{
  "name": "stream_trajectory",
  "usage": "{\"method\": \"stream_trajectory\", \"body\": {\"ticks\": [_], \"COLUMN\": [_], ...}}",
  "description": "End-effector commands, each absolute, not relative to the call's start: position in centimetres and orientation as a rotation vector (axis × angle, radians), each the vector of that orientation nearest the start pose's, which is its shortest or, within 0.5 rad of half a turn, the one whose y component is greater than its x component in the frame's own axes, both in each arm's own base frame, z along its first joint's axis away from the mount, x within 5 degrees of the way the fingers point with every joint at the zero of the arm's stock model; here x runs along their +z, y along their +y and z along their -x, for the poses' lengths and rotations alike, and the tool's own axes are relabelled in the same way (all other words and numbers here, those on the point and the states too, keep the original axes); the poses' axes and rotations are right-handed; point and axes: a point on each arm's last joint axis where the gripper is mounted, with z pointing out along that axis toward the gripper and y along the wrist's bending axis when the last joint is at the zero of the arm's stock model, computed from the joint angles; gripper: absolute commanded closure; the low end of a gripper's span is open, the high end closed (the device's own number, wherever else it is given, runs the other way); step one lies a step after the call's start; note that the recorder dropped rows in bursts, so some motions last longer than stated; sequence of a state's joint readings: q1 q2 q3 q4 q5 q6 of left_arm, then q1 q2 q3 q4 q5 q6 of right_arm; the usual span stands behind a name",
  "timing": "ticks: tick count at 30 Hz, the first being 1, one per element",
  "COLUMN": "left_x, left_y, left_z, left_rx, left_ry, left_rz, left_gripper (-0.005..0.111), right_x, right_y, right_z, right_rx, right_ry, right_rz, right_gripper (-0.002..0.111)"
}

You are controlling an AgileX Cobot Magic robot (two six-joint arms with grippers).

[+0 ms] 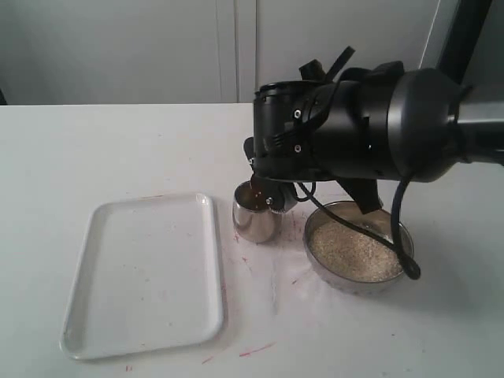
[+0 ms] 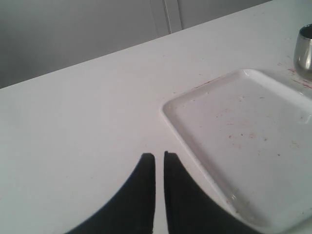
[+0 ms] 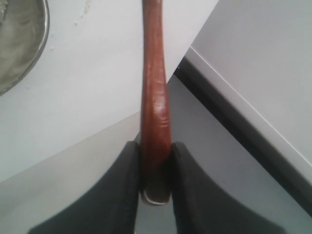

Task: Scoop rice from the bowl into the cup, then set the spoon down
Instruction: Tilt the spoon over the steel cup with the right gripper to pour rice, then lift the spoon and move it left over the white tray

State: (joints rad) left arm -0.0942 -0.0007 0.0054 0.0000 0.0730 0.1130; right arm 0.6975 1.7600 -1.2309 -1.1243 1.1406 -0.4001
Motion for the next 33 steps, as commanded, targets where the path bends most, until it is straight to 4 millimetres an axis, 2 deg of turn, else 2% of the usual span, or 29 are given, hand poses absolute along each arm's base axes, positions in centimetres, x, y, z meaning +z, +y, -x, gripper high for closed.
{"method": "stream_trajectory", "body": {"ticks": [1,11,14,19,27,33], "left_x": [20.6,20.6,20.6,20.6,20.6,20.6], "left_y": [-0.5,-0.5,-0.5,-0.5,-0.5,-0.5], "left_z": [-5.6,-5.6,-5.6,-5.6,-5.6,-5.6], "left_rx": [0.016,0.016,0.016,0.016,0.016,0.016], "left_ry": [1.551,1.551,1.551,1.551,1.551,1.551], "left_rz": [-0.160,-0.160,-0.160,-0.160,-0.160,-0.160], "left_gripper": [0.092,0.092,0.092,0.092,0.092,0.092], "right_x": [26.0,26.1,26.1,26.3,28.7,31.4], "right_y": [16.4,16.8,16.7,17.0,17.3,18.1], "right_z": [-31.2,-31.1,-31.1,-31.1,-30.0,-27.9], "right_rx": [-1.465,-1.455,-1.433,-1.317,-0.853,-0.374], "right_ry": [1.851,1.854,1.896,1.984,2.136,2.187], "right_rz": [1.875,1.825,1.745,1.509,0.996,0.811], "right_gripper": [0.108,0.108,0.108,0.108,0.108,0.108]}}
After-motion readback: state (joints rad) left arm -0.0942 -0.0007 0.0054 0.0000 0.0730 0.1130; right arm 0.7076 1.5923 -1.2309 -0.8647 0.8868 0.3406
